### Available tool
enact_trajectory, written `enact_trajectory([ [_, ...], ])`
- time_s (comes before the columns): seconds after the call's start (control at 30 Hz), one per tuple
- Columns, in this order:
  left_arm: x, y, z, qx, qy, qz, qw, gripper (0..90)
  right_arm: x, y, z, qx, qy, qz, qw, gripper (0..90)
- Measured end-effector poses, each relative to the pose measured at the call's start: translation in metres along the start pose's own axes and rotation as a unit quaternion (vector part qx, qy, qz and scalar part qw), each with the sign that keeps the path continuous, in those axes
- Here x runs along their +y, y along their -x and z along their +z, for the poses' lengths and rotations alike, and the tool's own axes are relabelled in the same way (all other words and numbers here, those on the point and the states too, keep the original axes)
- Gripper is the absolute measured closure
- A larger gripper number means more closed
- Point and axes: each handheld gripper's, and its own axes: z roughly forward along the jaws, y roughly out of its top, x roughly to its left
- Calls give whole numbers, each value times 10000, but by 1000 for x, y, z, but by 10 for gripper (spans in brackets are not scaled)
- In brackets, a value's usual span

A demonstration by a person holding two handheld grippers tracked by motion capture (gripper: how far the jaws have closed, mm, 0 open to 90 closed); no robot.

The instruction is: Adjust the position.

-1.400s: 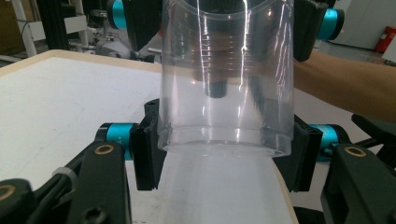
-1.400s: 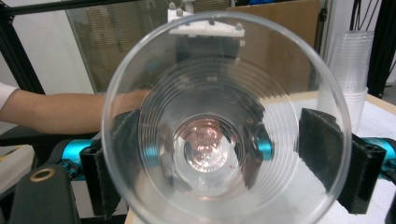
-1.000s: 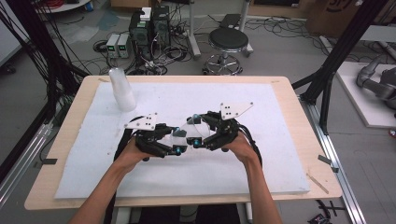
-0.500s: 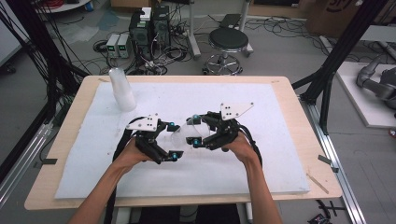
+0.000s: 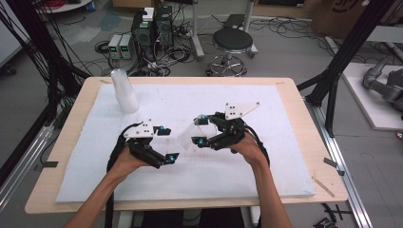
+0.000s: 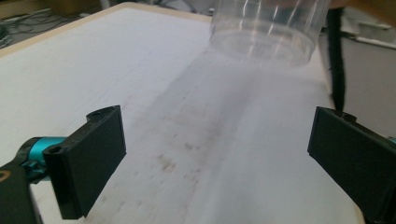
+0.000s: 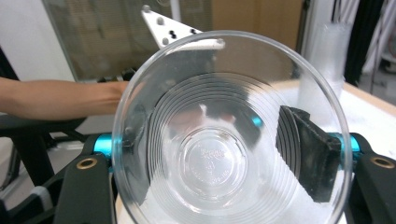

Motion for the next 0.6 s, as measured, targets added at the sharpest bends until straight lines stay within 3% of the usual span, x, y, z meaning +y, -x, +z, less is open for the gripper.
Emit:
enact_trajectory([
  [0.13,-14,-2,-12,490,-27,-156,9987,42,4,2,-1,-249,-246,63,9994,320],
  [0.2,-22,-3,-18,772,4,-269,9967,42,8,4,-2,-528,-541,228,9969,324],
  [0.33,-35,-4,-28,1194,33,-392,9921,42,11,6,-1,-747,-781,363,9935,325],
  [0.37,-38,-4,-31,1329,35,-395,9903,42,13,7,1,-895,-976,376,9905,327],
  [0.43,-43,-4,-36,1522,49,-430,9874,42,13,7,2,-976,-1075,374,9887,327],
  [0.5,-47,-4,-41,1702,91,-469,9843,42,15,8,6,-1189,-1316,396,9833,330],
  [0.53,-50,-4,-44,1789,111,-519,9824,42,17,8,9,-1347,-1494,386,9788,330],
  [0.57,-53,-5,-46,1869,120,-543,9808,42,17,8,9,-1347,-1494,386,9788,330],
  [0.6,-55,-5,-48,1960,119,-555,9790,42,18,8,12,-1478,-1620,379,9749,331],
])
